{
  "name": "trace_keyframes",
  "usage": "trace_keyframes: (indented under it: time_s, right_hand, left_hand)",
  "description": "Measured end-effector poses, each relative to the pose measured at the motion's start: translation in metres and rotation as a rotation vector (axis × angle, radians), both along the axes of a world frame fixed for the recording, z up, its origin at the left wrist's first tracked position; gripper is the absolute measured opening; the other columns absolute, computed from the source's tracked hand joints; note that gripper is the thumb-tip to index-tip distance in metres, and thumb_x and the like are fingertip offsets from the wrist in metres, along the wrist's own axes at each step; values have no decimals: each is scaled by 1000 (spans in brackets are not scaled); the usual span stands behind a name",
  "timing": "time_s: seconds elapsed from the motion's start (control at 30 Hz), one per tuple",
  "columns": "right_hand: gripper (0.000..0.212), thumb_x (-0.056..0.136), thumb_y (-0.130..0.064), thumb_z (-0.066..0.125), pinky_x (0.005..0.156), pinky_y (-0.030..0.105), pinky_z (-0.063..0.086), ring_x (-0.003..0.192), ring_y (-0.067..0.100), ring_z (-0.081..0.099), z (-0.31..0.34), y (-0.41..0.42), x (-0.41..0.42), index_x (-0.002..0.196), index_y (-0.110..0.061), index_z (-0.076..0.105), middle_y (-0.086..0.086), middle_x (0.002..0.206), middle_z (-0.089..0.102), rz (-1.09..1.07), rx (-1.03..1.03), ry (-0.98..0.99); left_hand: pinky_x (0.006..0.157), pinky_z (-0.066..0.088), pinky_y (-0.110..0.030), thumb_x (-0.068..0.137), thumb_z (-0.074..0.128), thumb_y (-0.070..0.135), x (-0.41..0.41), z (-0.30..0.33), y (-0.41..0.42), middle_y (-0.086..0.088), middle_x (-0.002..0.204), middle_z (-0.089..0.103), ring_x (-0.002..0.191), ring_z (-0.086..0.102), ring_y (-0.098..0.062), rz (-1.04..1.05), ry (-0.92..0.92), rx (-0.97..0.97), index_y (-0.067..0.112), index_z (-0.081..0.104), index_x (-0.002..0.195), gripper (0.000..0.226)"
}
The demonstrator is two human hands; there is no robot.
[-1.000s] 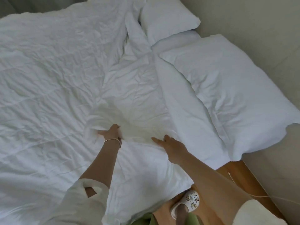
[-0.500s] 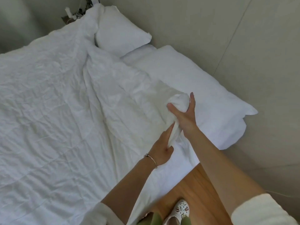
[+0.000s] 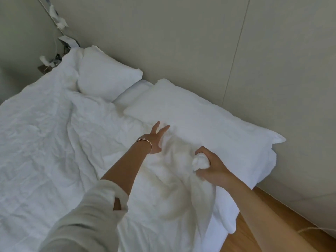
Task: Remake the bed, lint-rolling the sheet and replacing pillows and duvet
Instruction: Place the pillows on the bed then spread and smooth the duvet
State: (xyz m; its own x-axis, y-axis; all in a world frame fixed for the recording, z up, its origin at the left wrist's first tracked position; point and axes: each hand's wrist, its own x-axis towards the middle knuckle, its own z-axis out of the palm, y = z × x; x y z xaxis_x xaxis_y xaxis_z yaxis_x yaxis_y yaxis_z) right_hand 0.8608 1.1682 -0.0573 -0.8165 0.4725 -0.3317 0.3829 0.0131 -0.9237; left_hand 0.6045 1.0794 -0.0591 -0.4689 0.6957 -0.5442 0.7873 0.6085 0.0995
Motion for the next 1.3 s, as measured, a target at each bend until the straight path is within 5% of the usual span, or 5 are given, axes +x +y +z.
trace_keyframes:
  time_s: [0.2, 0.47, 0.77, 1.03, 1.3]
  right_hand:
    - [29, 57, 5, 53, 52, 14, 35, 60, 0, 46, 29, 14, 31, 76, -17, 54, -16, 68, 53, -45, 50, 269]
    - [39, 61, 11, 70, 53, 25, 44, 64, 11, 53, 69, 95, 147, 79, -22, 59, 0, 76, 55, -622, -15, 241]
    - [61, 80, 5, 54, 99, 46, 42, 128, 36, 40, -19, 132, 112, 139, -10, 43, 14, 142, 38, -788, 470, -567]
    - [62, 99, -57, 24, 121, 40, -2, 151, 16, -8, -27, 107, 6, 154, -41, 2, -14, 163, -6, 85, 848, -518]
    - [67, 100, -50, 36, 121, 45, -4, 151, 18, -6, -2, 103, -157, 157, -30, 5, -5, 165, -4, 206, 835, -400]
  left_hand:
    - [97, 43, -38, 85, 65, 12, -25, 13, -2, -11, 127, 50, 118, 52, -31, 19, 7, 164, 15, 53, 125, 43]
    - [78, 40, -34, 81, 70, 13, 57, 90, 137, -11, 107, 59, 97, 56, -32, -267, 12, 700, 9, 59, 112, 33]
    - [96, 46, -31, 83, 68, 8, 76, -31, 157, 3, 159, -13, 115, 53, -19, 58, -349, 710, 31, 17, 151, 89]
    - [107, 41, -32, 90, 53, 2, 52, -49, 121, 6, 153, 24, 129, 44, -12, 177, -651, 838, 54, 19, 143, 81]
    - [100, 43, -41, 99, 42, 23, -86, -23, 99, -2, 148, 27, 119, 49, -32, 402, -10, 618, 30, 42, 140, 41]
